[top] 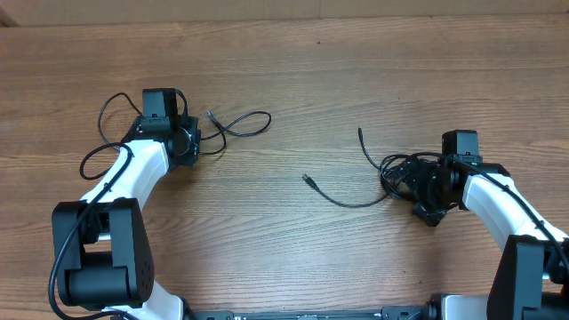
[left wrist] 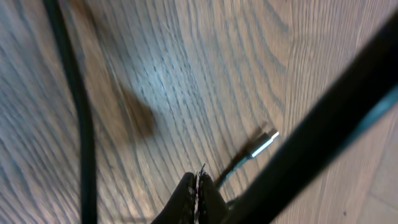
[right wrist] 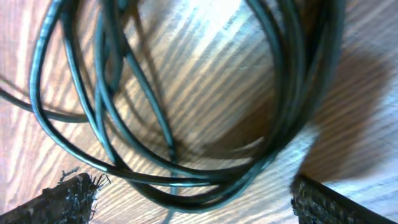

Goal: Untangle cables
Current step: 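Lower the left gripper onto the left cable end and grasp it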

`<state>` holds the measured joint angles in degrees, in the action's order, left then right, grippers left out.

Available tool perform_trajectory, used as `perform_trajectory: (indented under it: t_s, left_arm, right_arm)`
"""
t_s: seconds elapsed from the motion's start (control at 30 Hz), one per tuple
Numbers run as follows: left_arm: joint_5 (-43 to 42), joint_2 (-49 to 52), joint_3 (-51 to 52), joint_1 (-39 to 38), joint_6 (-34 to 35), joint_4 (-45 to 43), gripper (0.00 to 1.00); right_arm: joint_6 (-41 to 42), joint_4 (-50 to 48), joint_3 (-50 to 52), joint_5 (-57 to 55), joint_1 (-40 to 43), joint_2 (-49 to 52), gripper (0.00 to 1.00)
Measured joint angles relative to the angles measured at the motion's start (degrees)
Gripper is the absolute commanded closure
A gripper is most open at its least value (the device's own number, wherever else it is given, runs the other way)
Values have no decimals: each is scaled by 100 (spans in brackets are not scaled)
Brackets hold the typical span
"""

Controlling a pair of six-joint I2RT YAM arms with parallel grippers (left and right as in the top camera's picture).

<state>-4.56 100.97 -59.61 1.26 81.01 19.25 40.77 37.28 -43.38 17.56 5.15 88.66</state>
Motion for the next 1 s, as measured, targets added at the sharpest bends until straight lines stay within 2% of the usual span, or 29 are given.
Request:
perform_trajectory:
  t_s: [0.1,0.17,0.33,0.4,0.5,0.6,0.73,0.8,0.87,1.0]
  left_arm:
    - [-363,0,0,63,-105,4,95]
    - [-597,0,0,107,-214,9,89]
    - [-728,0,0,114,-332,116,81]
    - [-721,0,0,114,-341,291,96]
    - [-675,0,0,114,-444,181,96]
    - [-669,0,-15,116,-874,-415,96]
    - [-710,-2,-308,127,-1379,-334,96]
    - [-728,-26,-623,142,-1650,103,96]
    - [-743,-164,-1176,142,-1886,1272,96]
    - [-745,-361,-1700,142,-2035,2686,96]
  right_arm:
    - [15,-278,28,90,-11,0,0]
    - [15,-372,42,116,-31,0,0]
    - [13,-382,42,136,-33,0,0]
    - [13,-382,42,144,-33,0,0]
    - [15,-393,42,149,-31,0,0]
    - [13,-428,46,155,-33,2,0]
    - [11,-431,48,155,-33,2,0]
    - [11,-431,48,155,-33,2,0]
    - [11,-435,52,155,-33,2,0]
    - [11,-437,52,155,-33,2,0]
